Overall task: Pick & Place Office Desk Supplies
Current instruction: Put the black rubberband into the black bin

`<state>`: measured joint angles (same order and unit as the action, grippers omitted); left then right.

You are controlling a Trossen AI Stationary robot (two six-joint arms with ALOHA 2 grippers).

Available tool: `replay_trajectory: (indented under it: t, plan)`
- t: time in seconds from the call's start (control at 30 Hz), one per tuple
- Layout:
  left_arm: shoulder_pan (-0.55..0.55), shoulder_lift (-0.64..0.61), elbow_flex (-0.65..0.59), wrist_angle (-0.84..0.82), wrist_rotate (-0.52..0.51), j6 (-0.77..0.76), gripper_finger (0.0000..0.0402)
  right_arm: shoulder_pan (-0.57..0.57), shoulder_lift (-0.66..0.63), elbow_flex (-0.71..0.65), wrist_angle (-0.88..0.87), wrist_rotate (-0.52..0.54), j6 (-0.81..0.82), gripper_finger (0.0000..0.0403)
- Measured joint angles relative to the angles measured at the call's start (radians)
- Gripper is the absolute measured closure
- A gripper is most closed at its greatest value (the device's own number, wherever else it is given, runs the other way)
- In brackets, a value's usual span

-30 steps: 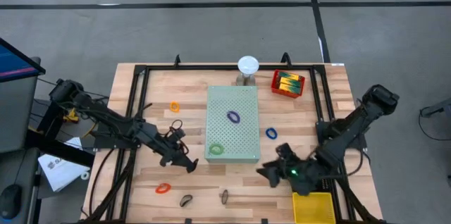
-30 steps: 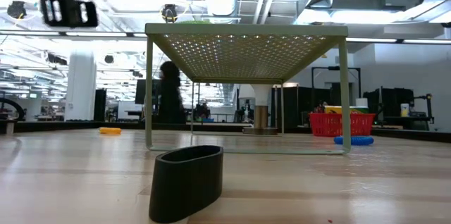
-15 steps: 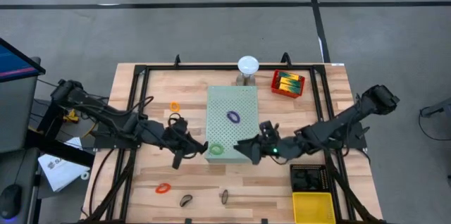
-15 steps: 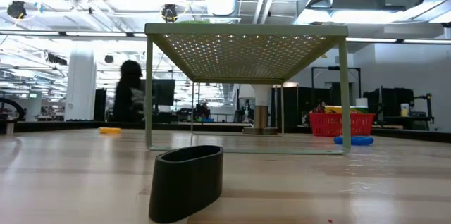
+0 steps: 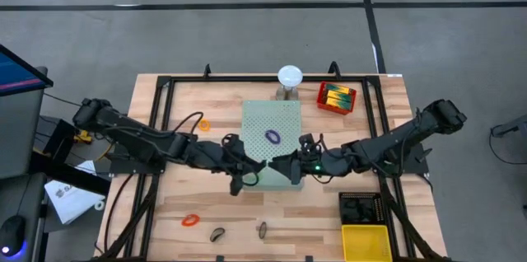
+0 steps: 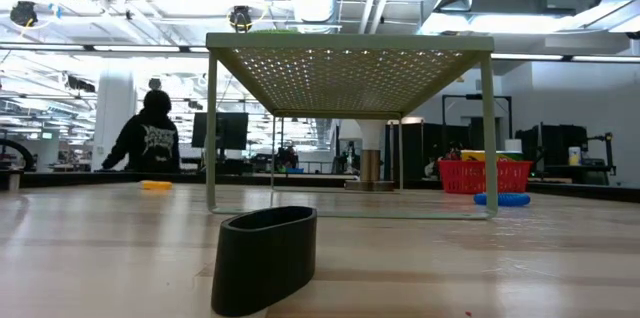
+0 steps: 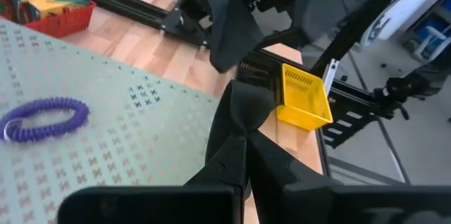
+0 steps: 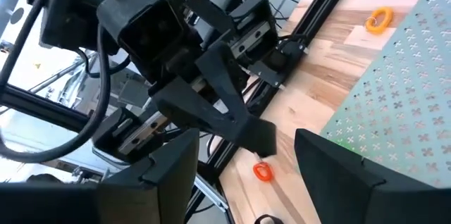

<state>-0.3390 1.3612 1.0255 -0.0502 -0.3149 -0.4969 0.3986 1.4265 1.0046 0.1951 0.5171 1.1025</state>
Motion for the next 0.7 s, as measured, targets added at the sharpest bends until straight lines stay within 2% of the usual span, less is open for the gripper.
replay_trajectory:
  t: [0.27,0.4,0.53,0.7]
  plan:
    - [0.033,0.069,0.100,0.002,0.008,0.064,0.0401,-0.017,0.000,0.000,0.000,-0.001,-0.011,0.0178]
    - [0.048,0.074,0.112,-0.001,0.010,0.073,0.0401,-0.017,0.000,0.000,-0.004,-0.001,-0.015,0.0192]
    - [0.052,0.074,0.113,-0.032,0.013,0.071,0.0401,-0.017,0.000,0.000,-0.008,-0.001,-0.015,0.0220]
    - [0.050,0.074,0.113,-0.037,0.034,0.071,0.0401,-0.017,0.000,0.000,-0.004,-0.003,-0.030,0.0277]
